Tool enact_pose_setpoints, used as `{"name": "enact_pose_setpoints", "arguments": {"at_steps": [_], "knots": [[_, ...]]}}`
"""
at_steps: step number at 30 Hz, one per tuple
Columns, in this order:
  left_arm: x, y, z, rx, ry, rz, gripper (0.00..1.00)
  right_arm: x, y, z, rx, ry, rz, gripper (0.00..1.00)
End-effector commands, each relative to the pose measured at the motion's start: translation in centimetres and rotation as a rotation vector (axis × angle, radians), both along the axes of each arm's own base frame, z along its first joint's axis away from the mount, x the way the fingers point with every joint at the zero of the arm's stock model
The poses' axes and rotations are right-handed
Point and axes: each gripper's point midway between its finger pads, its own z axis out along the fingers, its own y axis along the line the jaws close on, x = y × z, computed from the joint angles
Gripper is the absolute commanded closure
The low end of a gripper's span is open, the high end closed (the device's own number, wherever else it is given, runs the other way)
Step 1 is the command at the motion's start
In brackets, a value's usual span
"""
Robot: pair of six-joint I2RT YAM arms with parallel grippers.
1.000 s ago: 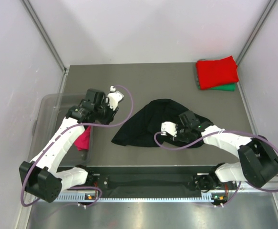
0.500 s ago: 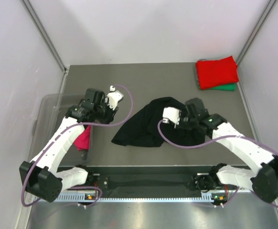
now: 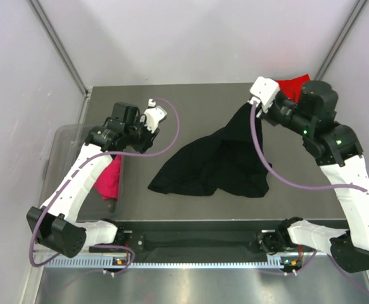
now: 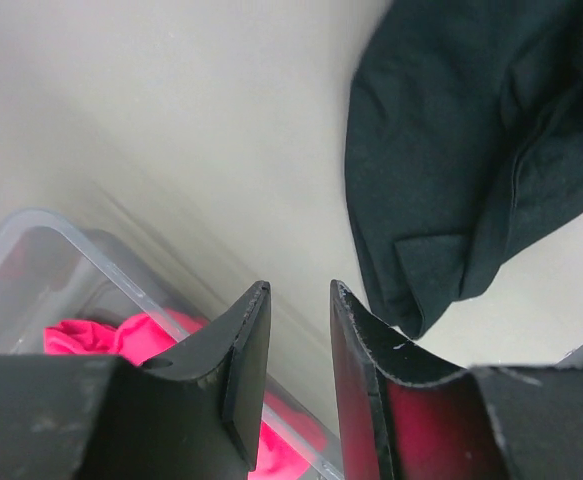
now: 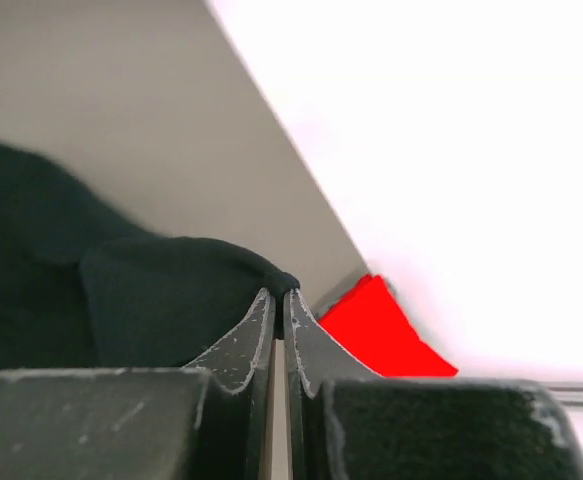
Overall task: Fold and stack the t-shirts
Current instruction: Flatten the tshirt out
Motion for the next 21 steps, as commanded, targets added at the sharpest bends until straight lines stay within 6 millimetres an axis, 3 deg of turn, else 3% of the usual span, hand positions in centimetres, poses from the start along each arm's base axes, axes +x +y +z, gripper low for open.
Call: {"name": "enact_pose_setpoints", "arguments": {"at_steps": [1, 4, 9, 11, 15, 21], "knots": [[-0.1, -0.5, 2.3, -0.027, -0.035, -0.029, 0.64, -1.0, -0.4, 3.5, 0.124, -0.003, -0.023, 1.00], [-0.8, -1.3, 2.4, -0.066, -0.018, -0.059, 0.64, -1.4, -1.3, 4.4, 0.170, -0.009, -0.056, 1.00], [-2.0, -2.5, 1.9, -0.103, 0.018, -0.111, 0.63, -1.3, -3.0, 1.9, 0.171, 0.030, -0.135, 1.00], [-2.7, -3.7, 0.6, -0.096, 0.055, -0.156, 0.61, -0.9, -4.1, 0.8, 0.168, 0.038, -0.185, 1.00], [-4.4, -6.2, -2.9, -0.025, 0.141, -0.255, 0.60, 0.0, -5.7, 0.9, 0.199, 0.019, -0.262, 1.00], [-7.7, -7.1, -9.5, 0.209, 0.271, -0.390, 0.66, 1.0, -6.6, 0.3, 0.202, 0.035, -0.305, 1.00]]}}
